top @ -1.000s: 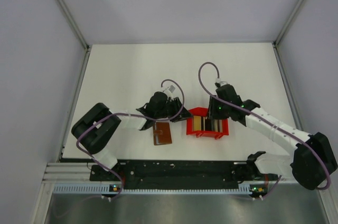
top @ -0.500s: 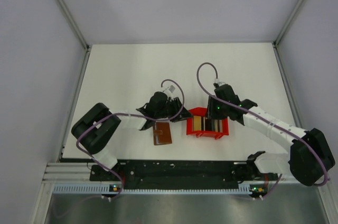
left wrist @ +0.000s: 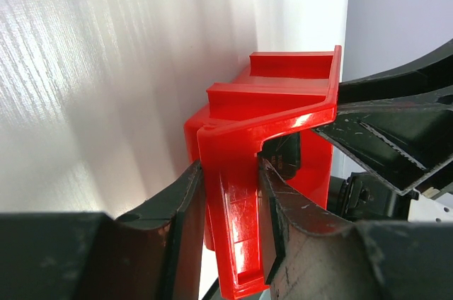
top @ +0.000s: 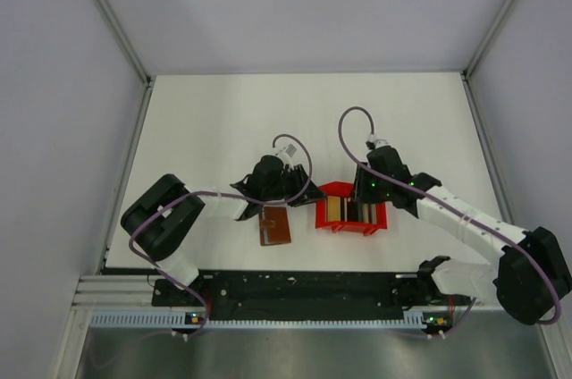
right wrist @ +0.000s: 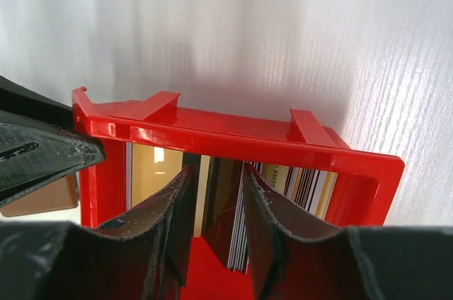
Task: Put the credit cards into the card holder
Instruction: Pick up the credit card from the storage box.
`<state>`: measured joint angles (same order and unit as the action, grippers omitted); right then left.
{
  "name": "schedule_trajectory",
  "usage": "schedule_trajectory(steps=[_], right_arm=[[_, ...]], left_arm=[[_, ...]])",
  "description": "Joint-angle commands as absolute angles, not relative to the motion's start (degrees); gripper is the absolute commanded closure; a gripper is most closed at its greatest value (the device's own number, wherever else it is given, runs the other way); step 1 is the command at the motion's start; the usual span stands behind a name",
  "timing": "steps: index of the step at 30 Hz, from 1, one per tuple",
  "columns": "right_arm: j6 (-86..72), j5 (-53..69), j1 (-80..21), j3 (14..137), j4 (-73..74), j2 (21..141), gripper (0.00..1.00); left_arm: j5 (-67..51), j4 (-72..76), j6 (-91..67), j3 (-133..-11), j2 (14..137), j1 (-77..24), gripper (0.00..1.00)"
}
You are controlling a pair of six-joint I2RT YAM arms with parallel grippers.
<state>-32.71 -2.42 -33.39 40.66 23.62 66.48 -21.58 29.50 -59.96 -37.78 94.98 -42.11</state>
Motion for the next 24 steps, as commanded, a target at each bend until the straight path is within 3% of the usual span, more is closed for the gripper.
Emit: schedule_trajectory(steps=[1,24], right_arm=[[-33.49,-2.02,-33.93,40.52,22.15,67.59,0.67],[-33.49,4.48,-33.93,40.17,18.63,68.03,0.78]], left_arm=[[-21.09,31.99,-58.71,-37.71,92.29,-42.36,0.90],[-21.53,32.34,-58.97,-38.06,92.90,-42.45,0.90]])
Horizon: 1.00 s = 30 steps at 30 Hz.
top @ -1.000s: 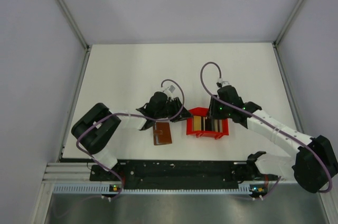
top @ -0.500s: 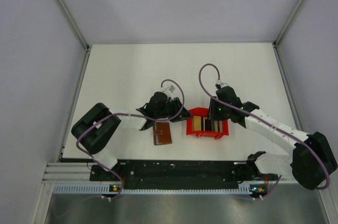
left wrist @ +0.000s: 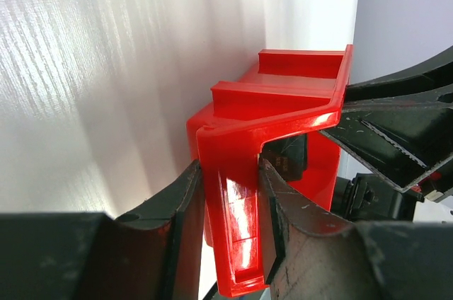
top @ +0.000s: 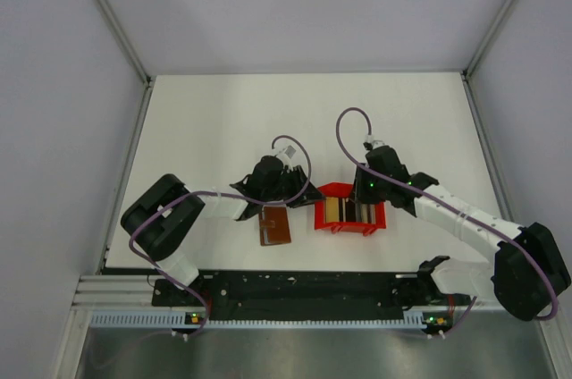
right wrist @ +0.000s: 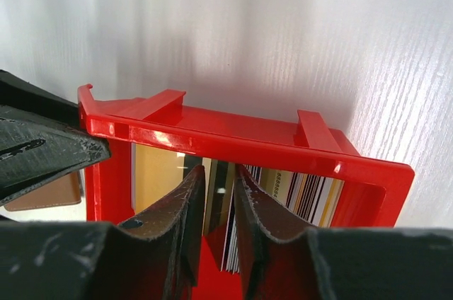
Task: Put the credit cards into the card holder
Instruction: Pick up the credit card from the storage box.
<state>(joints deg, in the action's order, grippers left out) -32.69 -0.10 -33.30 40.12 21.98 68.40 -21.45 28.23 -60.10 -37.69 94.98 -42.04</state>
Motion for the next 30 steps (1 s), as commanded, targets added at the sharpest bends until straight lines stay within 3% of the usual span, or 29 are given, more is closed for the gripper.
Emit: schedule_trajectory(steps=[1,14,30], right_arm=[[-33.66,4.40,-34.01,40.17,18.55,68.20,0.79],[-33.40,6.41,-34.01,40.17,17.93,71.19,0.90],[-32.43,8.79,-34.10,40.70,20.48,73.04,0.90]], left_arm=[[-21.53,32.34,-58.97,-38.06,92.81,-42.45,0.90],[-21.89,33.13,-59.50,-38.14,93.34,-42.45,0.90],[-21.62,33.31,-59.76,-38.06,93.51,-42.45,0.90]])
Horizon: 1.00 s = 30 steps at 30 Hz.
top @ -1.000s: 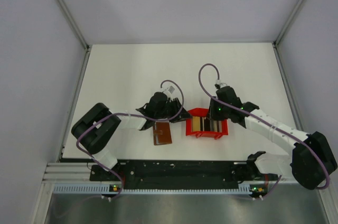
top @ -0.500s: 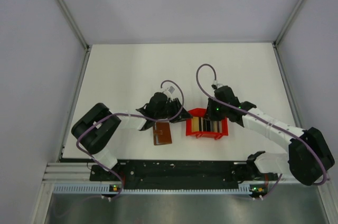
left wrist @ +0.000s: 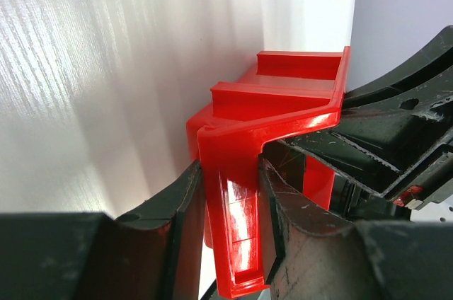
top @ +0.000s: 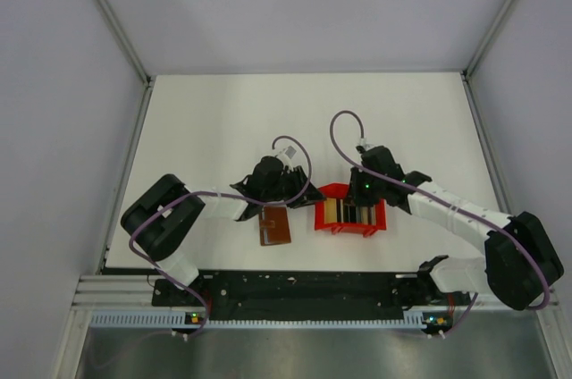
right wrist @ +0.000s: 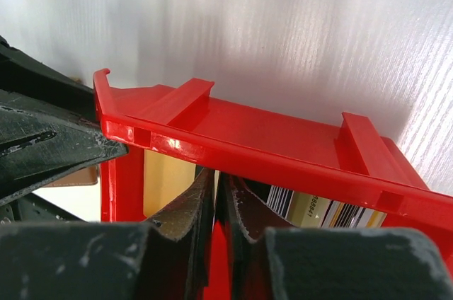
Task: Put the credit cards into the card holder
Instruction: Pick up the credit card from the storage box.
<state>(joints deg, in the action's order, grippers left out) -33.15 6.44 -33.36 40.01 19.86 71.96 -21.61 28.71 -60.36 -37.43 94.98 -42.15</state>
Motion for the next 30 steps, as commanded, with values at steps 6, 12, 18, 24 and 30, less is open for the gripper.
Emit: schedule_trajectory(steps=[6,12,18,24,30], right_arm=[[-32.17,8.62,-34.01,40.17,20.92,73.48,0.88],[-32.43,7.47,-34.10,40.34,21.71,72.34,0.97],[-30.95,3.61,-33.93,43.24,23.73,68.39,1.00],[-27.60,5.01,-32.17,49.03,26.19,69.52,1.00],[-26.10,5.36,-30.85,52.38,27.95,69.61,1.00]], left_arm=[[-21.45,33.66,-60.12,-37.53,93.60,-42.45,0.90],[-21.27,33.49,-60.20,-37.62,93.60,-42.45,0.90],[-20.30,33.05,-60.64,-37.36,93.87,-42.54,0.90],[-16.88,35.06,-65.03,-35.07,94.92,-42.45,0.89],[-12.66,40.60,-71.18,-32.87,98.08,-43.06,0.87]])
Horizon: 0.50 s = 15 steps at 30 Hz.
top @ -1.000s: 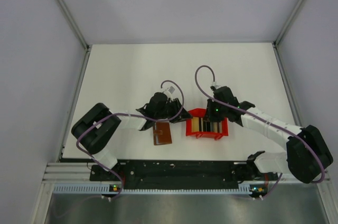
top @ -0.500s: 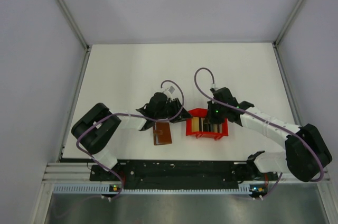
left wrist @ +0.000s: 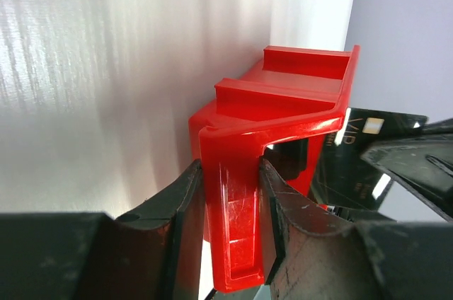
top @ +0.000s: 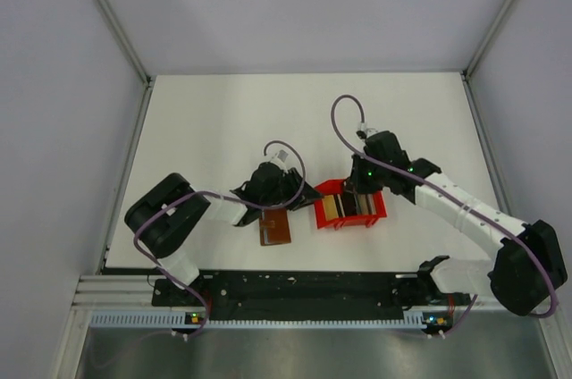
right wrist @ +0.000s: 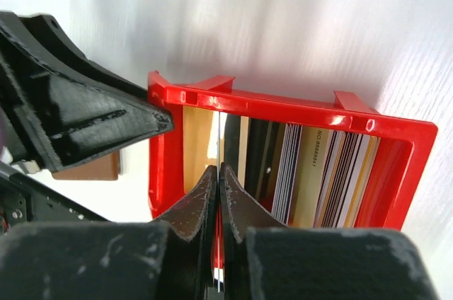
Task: Put the credit cards into the card holder
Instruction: Pick up the credit card from the storage box.
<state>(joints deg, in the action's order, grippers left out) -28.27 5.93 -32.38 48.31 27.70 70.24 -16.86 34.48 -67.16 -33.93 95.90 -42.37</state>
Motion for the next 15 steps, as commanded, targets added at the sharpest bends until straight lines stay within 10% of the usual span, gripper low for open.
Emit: schedule_trajectory(steps=[1,15], right_arm=[[-26.02,5.36,-30.68,52.73,28.21,69.35,1.00],[-28.30,6.94,-30.67,51.77,29.71,63.81,1.00]], left_arm=[[-12.22,41.48,-71.97,-33.05,98.96,-43.33,0.84],[-10.81,36.92,-69.53,-33.93,94.93,-44.56,0.39]])
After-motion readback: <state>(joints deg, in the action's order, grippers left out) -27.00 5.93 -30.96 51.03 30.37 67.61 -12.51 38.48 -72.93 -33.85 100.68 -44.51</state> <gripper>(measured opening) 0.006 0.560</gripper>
